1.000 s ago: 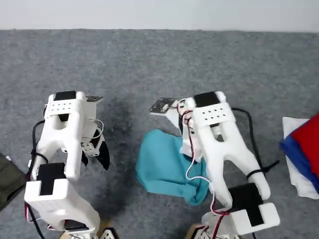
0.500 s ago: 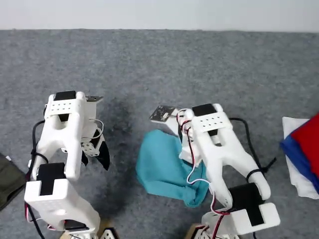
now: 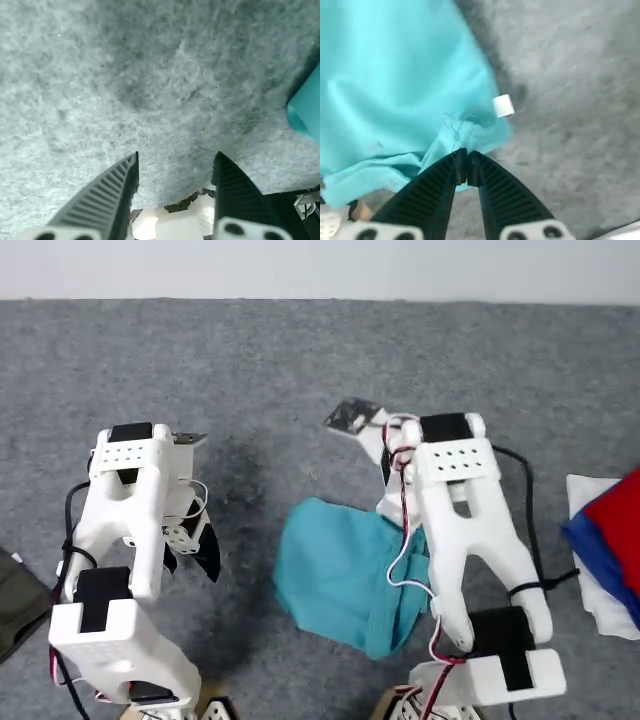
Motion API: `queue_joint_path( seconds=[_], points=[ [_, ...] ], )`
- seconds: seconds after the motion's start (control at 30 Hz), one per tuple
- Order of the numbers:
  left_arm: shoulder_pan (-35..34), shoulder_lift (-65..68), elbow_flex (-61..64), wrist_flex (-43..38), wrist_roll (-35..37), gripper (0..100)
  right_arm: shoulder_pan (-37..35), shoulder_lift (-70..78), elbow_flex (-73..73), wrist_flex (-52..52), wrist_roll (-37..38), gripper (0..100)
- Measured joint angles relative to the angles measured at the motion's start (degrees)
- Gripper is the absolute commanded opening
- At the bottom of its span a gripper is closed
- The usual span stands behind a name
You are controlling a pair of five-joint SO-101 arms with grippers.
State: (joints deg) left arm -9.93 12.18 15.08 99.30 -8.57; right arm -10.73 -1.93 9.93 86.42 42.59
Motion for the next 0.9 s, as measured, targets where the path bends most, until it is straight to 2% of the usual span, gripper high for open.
queue_joint_path(
  seconds=[0.2,0.33,0.4,0.5,0.63,0.7,0.8,0.9],
  points=[
    [0.0,0.0,0.0,0.0,0.0,23,1.0,0.9,-2.1,-1.8,0.0,1.1],
    [0.0,0.0,0.0,0.0,0.0,23,4.8,5.4,-4.1,-3.1,0.0,1.7],
    [0.0,0.0,0.0,0.0,0.0,23,7.1,8.4,-5.5,-3.1,-0.1,5.0],
    [0.0,0.0,0.0,0.0,0.0,23,9.1,12.0,-8.3,-1.8,-1.4,17.6],
    [0.0,0.0,0.0,0.0,0.0,23,7.5,12.5,-12.3,5.5,-8.0,38.8],
    [0.0,0.0,0.0,0.0,0.0,23,6.1,12.5,-15.1,8.6,-10.7,46.3],
    [0.0,0.0,0.0,0.0,0.0,23,4.8,12.5,-20.3,12.5,-16.5,50.7],
    [0.0,0.0,0.0,0.0,0.0,23,5.3,12.7,-22.8,14.2,-27.6,49.4]
  ],
)
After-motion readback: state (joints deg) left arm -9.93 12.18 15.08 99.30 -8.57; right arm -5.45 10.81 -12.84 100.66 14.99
